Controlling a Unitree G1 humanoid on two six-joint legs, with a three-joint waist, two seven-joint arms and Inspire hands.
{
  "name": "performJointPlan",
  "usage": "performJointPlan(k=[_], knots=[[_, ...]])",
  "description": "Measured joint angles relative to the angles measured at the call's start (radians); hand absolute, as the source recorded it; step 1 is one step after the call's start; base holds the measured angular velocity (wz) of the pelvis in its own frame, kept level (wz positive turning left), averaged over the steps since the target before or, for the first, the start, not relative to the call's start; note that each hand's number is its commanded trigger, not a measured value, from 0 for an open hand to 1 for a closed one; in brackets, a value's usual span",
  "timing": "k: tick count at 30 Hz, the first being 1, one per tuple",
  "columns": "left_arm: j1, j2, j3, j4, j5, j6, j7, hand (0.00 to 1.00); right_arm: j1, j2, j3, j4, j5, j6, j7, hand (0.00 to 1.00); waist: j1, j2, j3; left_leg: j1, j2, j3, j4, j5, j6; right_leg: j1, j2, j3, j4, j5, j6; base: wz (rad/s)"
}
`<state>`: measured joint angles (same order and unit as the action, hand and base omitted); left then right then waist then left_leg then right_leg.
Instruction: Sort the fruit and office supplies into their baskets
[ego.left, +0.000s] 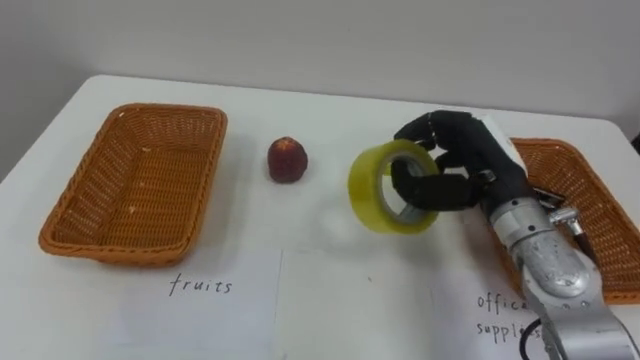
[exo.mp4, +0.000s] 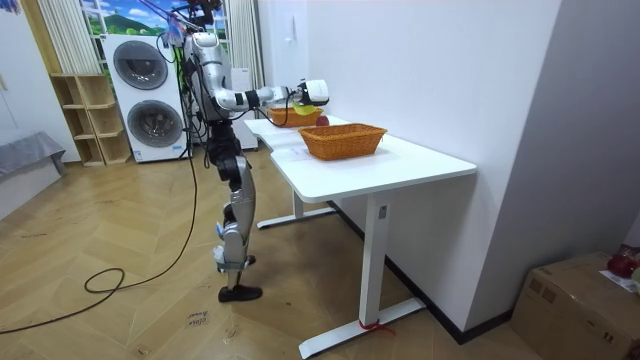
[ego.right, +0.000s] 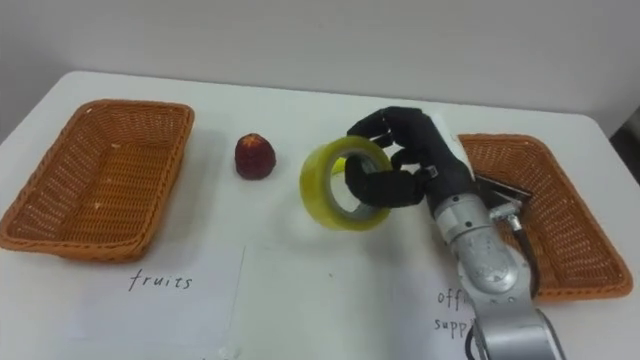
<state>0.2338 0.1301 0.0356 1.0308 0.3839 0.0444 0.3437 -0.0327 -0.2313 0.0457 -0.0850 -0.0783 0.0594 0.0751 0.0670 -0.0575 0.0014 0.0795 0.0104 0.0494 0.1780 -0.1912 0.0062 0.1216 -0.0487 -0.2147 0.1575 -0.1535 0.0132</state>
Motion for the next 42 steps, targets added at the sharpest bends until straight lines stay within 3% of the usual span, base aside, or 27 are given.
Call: performJointPlan(k=[14, 21, 32, 42], knots=[[-0.008, -0.001, 0.003, 0.089, 0.000, 0.019, -0.011, 0.00, 0.000, 0.000, -0.011, -0.007, 0.153, 0.000, -0.043, 1.00, -0.015, 0.003, -0.0025, 0.012, 0.001, 0.007, 0.001, 0.000, 0.000, 0.003, 0.000, 0.015, 0.011, 0.000, 0.000, -0.01], [-0.004, -0.001, 0.013, 0.090, 0.001, 0.022, -0.036, 0.00, 0.000, -0.002, -0.056, -0.007, 0.181, 0.000, -0.080, 1.00, -0.028, 0.006, -0.0013, 0.017, 0.002, 0.011, 0.005, -0.001, 0.000, 0.009, 0.000, 0.019, 0.012, 0.000, 0.000, 0.00], [-0.002, -0.002, 0.042, 0.089, 0.001, 0.037, -0.050, 0.00, 0.000, -0.002, -0.144, -0.009, 0.193, 0.000, -0.160, 1.00, -0.049, 0.017, -0.0074, 0.020, 0.006, 0.032, -0.005, 0.000, 0.000, -0.002, 0.005, 0.041, 0.011, 0.000, 0.000, -0.05], [0.002, -0.001, 0.042, 0.079, 0.001, 0.034, -0.050, 0.00, 0.000, -0.034, -0.159, -0.009, 0.272, -0.002, -0.186, 1.00, -0.065, 0.014, -0.0079, 0.020, 0.008, 0.045, -0.011, -0.001, 0.000, -0.010, 0.009, 0.051, 0.011, 0.000, 0.000, -0.03]])
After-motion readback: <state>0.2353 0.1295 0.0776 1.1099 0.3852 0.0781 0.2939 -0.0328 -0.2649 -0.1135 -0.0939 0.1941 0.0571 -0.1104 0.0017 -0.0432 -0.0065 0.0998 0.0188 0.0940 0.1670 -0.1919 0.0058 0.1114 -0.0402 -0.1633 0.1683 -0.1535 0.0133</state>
